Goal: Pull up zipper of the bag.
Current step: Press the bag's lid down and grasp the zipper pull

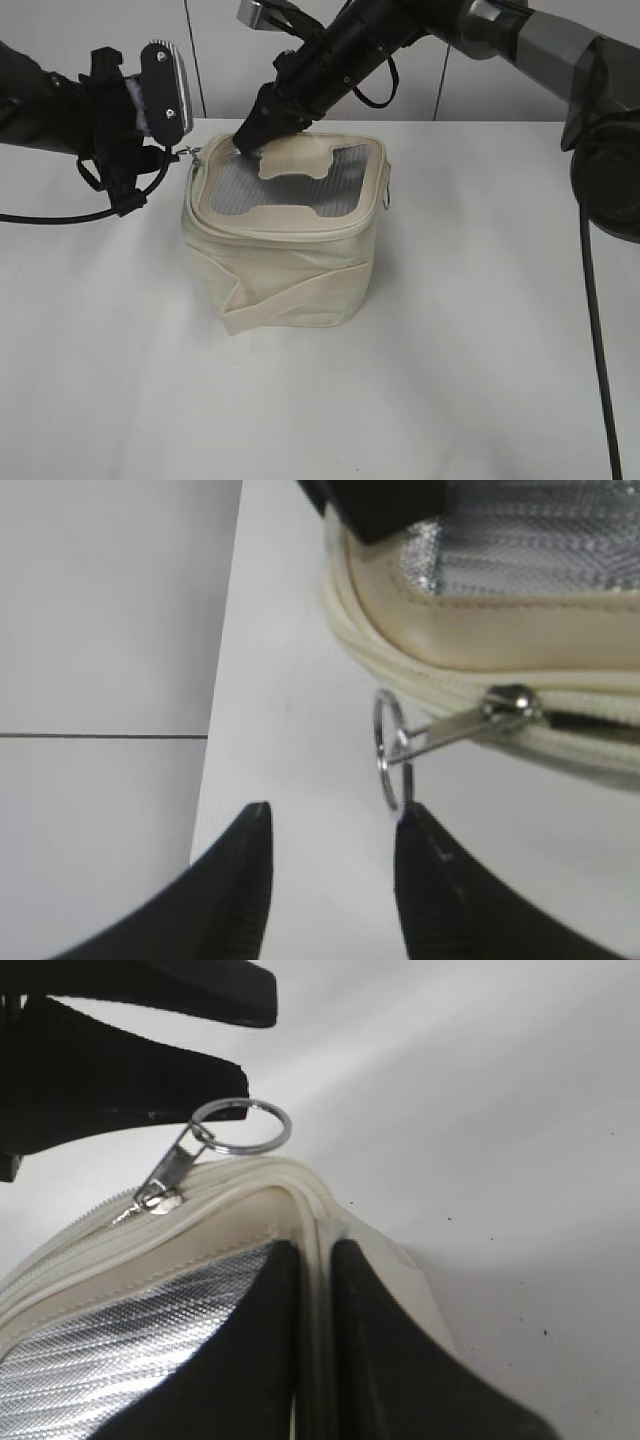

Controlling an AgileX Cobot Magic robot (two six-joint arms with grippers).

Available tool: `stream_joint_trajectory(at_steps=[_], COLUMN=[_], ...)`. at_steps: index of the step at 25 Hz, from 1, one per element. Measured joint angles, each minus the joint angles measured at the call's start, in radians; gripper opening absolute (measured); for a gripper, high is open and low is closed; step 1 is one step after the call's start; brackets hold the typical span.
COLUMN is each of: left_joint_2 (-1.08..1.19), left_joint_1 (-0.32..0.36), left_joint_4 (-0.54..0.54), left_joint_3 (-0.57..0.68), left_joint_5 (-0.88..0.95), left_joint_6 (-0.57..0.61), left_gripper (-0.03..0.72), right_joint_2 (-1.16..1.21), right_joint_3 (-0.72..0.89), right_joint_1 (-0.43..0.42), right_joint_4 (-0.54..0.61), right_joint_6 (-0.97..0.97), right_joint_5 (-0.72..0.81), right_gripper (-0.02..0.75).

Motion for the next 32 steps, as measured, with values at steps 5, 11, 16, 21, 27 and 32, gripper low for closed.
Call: stream_joint_trajectory(at_steps=[5, 11, 16, 21, 27, 32], left_joint_2=[0.0, 0.0, 0.0, 0.0, 0.0, 0.0], left_joint_1=[0.002, 0.004, -0.013, -0.03, -0.03, -0.03], left_joint_4=[0.008, 0.008, 0.014, -0.013, -0.028, -0.029], left_joint_3=[0.0, 0.0, 0.0, 0.0, 0.0, 0.0], left_joint_5=[-0.065, -0.073, 0.008, 0.051, 0.056, 0.056], left_joint_6=[0.0, 0.0, 0.0, 0.0, 0.0, 0.0], left_gripper=[0.312, 0.307, 0.302, 0.302, 0.302, 0.29], right_joint_2=[0.0, 0.0, 0.0, 0.0, 0.0, 0.0], right_joint_3=[0.0, 0.0, 0.0, 0.0, 0.0, 0.0], right_joint_1=[0.0, 0.0, 0.0, 0.0, 0.0, 0.0], right_joint_4=[0.0, 0.0, 0.0, 0.0, 0.0, 0.0], right_joint_6=[0.001, 0.003, 0.003, 0.003, 0.004, 0.004], right_joint_5=[0.0, 0.0, 0.0, 0.0, 0.0, 0.0], right_gripper=[0.075, 0.075, 0.075, 0.075, 0.075, 0.075])
